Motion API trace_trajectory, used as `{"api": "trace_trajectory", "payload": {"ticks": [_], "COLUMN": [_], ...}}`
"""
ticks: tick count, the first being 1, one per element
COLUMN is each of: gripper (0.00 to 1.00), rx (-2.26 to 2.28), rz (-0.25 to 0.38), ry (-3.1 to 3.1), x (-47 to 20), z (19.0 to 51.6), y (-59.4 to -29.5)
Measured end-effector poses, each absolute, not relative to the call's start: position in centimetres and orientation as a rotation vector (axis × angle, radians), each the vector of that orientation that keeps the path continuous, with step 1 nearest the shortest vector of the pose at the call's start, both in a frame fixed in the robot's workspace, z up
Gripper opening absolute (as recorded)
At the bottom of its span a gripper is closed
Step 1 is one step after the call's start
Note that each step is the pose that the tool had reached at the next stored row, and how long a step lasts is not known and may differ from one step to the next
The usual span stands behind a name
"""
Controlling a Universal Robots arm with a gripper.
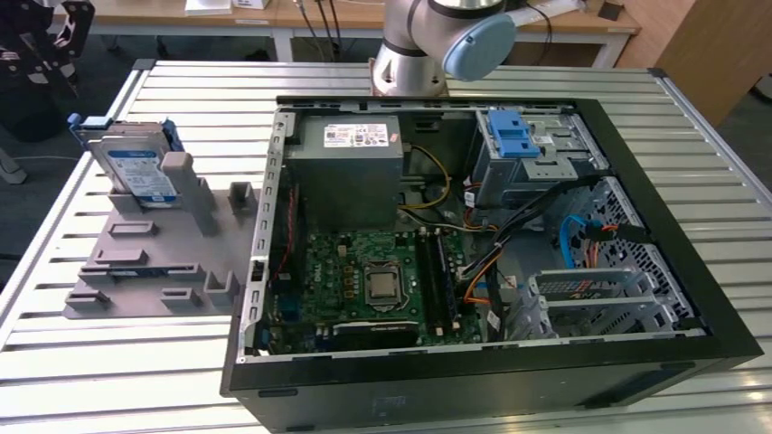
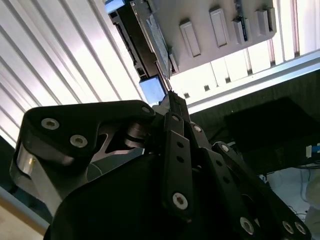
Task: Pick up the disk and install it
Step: 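Pick up the disk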
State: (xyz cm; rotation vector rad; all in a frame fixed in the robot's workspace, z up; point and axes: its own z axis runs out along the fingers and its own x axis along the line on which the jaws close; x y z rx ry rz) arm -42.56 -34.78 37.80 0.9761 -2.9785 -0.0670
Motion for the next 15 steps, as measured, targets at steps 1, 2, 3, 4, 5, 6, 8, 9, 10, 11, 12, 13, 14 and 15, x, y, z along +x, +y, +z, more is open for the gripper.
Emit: {"api": "trace_trajectory", "payload": {"ticks": [1,2,3,4,5,6,8,9,10,11,12,13,14,15], "gripper": [0.11,0.11,0.11,0.11,0.11,0.11,0.11,0.11,0.11,0.11,0.11,0.11,0.11,0.11], "rx": [0.992,1.009,1.026,1.045,1.062,1.079,1.115,1.133,1.151,1.168,1.184,1.201,1.218,1.235], "rz": [-0.067,-0.067,-0.067,-0.067,-0.067,-0.067,-0.066,-0.066,-0.066,-0.066,-0.066,-0.066,-0.066,-0.066], "ry": [-2.973,-2.967,-2.961,-2.954,-2.948,-2.941,-2.927,-2.920,-2.913,-2.906,-2.899,-2.892,-2.885,-2.877], "x": [-42.56,-42.56,-42.56,-42.56,-42.56,-42.56,-42.56,-42.56,-42.56,-42.56,-42.56,-42.56,-42.56,-42.56], "z": [37.80,37.80,37.80,37.80,37.79,37.79,37.79,37.79,37.78,37.78,37.78,37.78,37.77,37.77], "y": [-34.78,-34.78,-34.78,-34.78,-34.78,-34.78,-34.78,-34.78,-34.78,-34.78,-34.78,-34.78,-34.78,-34.78]}}
